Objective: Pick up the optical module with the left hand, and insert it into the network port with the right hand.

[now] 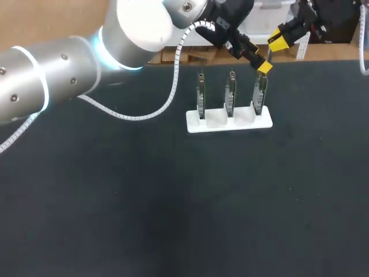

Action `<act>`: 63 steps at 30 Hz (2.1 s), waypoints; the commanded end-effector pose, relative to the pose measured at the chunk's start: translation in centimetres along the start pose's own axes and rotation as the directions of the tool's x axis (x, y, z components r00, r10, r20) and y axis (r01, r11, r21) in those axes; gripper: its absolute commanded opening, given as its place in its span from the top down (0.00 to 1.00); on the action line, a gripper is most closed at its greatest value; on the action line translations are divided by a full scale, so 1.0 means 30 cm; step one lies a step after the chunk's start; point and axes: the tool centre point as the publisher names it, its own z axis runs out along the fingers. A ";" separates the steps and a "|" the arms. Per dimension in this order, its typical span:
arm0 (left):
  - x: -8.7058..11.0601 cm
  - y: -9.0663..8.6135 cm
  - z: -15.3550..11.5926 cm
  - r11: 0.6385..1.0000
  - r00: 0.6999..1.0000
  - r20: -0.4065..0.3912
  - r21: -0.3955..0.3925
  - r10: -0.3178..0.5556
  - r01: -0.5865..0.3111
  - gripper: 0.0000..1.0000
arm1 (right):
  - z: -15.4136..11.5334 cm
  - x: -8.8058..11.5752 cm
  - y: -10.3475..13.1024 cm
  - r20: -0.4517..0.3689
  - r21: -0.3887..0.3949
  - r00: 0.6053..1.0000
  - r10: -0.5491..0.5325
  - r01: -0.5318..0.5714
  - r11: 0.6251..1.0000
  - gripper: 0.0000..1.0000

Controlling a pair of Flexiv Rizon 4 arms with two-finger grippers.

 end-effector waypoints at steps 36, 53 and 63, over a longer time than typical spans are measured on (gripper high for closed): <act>0.032 0.024 0.037 0.999 0.999 -0.023 0.008 0.050 -0.049 0.00 | -0.001 -0.002 -0.017 -0.018 -0.003 1.000 0.001 -0.001 1.000 1.00; 0.026 0.025 0.054 0.998 0.998 -0.037 0.026 0.060 -0.059 0.00 | 0.004 -0.002 -0.021 -0.022 -0.008 1.000 0.000 0.000 1.000 1.00; 0.029 0.023 0.054 0.998 0.998 -0.034 0.023 0.057 -0.056 0.00 | 0.005 -0.002 -0.020 -0.023 -0.011 1.000 -0.002 0.002 1.000 1.00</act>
